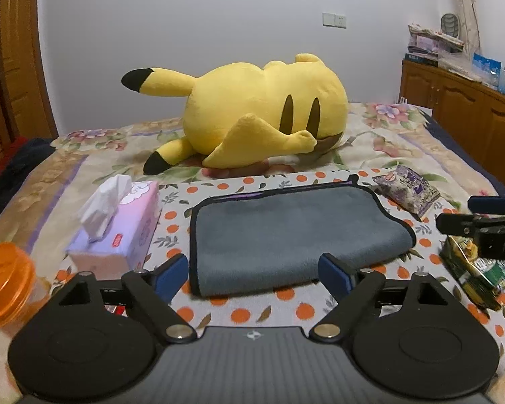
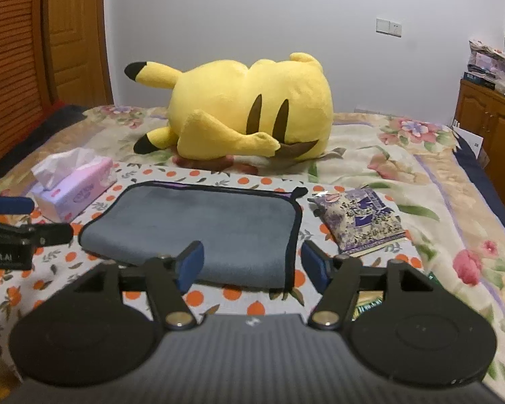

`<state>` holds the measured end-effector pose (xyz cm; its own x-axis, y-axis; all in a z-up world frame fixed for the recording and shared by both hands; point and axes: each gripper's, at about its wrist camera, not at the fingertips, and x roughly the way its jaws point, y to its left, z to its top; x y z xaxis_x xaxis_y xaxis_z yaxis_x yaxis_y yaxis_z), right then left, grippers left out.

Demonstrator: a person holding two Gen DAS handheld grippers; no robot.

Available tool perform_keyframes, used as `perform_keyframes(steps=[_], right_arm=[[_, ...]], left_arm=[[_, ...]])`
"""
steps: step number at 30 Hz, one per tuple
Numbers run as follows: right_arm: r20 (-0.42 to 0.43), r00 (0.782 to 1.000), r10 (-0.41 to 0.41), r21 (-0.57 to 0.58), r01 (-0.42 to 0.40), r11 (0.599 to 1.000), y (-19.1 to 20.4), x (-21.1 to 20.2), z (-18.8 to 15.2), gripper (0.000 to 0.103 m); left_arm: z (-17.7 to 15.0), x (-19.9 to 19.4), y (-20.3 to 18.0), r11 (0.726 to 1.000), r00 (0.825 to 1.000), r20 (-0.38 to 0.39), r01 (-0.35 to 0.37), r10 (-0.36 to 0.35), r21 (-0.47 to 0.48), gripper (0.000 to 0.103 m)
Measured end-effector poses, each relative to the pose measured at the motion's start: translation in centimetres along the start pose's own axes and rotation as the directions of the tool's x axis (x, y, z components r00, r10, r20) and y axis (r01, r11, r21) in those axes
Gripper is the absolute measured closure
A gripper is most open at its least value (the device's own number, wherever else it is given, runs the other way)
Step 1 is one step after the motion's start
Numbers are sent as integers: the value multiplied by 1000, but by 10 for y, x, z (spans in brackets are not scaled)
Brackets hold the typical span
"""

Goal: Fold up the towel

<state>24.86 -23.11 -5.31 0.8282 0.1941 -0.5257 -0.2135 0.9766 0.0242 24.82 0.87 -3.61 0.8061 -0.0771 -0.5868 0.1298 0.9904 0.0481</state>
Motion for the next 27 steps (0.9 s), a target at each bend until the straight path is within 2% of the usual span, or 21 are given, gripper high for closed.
perform_keyframes(steps=[10,19,25,27], right_arm=[[16,1000,-21,33,20,999,-7,-50,0,25],[59,998,-31,50,28,998,-13,-89,5,21],[95,995,-42,52,37,998,-12,-109,7,2],[107,993,-40,49,35,998,-11,-115,6,0]], left_arm=[[-2,-56,-2,1000,1000,3,-15,15,9,13],[1,-100,-7,999,999,40,-25,24,27,9],[3,-121,-9,1000,998,60,-19,18,24,0],[4,-126,-10,1000,998,59,-16,14,27,0]])
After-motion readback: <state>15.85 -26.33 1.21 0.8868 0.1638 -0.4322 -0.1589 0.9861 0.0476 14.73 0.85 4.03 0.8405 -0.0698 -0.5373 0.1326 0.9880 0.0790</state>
